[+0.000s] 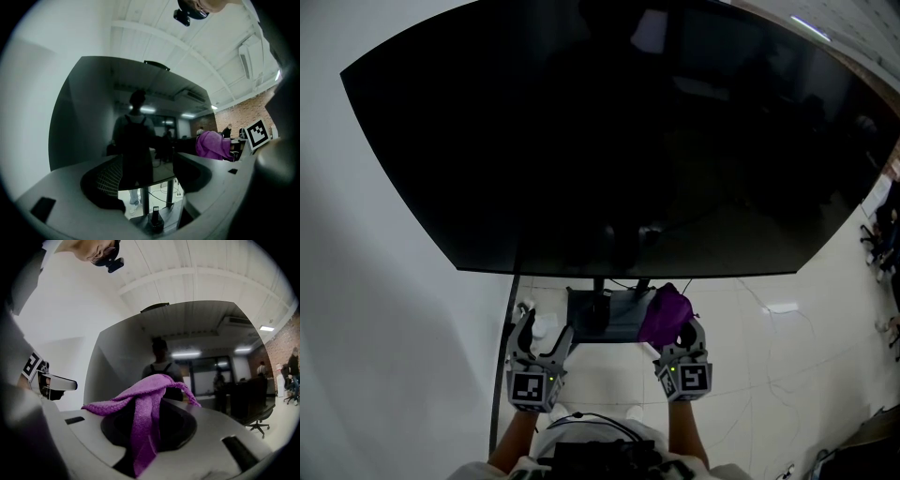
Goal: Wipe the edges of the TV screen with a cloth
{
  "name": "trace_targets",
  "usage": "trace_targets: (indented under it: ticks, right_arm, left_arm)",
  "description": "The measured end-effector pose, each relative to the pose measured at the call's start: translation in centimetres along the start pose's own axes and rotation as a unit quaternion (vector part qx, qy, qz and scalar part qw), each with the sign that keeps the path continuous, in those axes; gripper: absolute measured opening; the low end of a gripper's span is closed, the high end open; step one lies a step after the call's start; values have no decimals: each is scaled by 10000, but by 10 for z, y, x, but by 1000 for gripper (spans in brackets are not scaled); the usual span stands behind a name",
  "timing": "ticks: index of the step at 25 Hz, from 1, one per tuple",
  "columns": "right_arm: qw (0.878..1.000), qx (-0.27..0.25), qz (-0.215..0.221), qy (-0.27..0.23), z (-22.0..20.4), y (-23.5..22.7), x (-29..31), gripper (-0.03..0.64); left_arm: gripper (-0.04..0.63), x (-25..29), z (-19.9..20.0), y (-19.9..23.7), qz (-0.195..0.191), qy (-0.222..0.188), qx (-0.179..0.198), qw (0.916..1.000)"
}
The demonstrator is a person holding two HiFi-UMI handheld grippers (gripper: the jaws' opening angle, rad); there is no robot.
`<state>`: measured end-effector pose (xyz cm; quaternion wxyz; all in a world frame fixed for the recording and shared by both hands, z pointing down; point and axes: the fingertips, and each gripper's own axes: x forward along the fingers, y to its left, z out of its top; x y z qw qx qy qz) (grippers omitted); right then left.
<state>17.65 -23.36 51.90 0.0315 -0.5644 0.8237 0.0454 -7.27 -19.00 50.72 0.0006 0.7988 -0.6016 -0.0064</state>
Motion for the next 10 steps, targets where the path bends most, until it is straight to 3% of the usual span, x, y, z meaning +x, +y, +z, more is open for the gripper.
trace_targets:
  ticks: [6, 10]
  right_arm:
    - [9999, -57, 83, 132, 4, 13, 3, 84]
    - [9998, -31, 156, -75, 15, 20, 5, 84]
  left_arm:
    - [321, -6, -2, 13, 43, 23, 36, 10000]
    - [321, -7, 0, 14, 28, 36, 56, 10000]
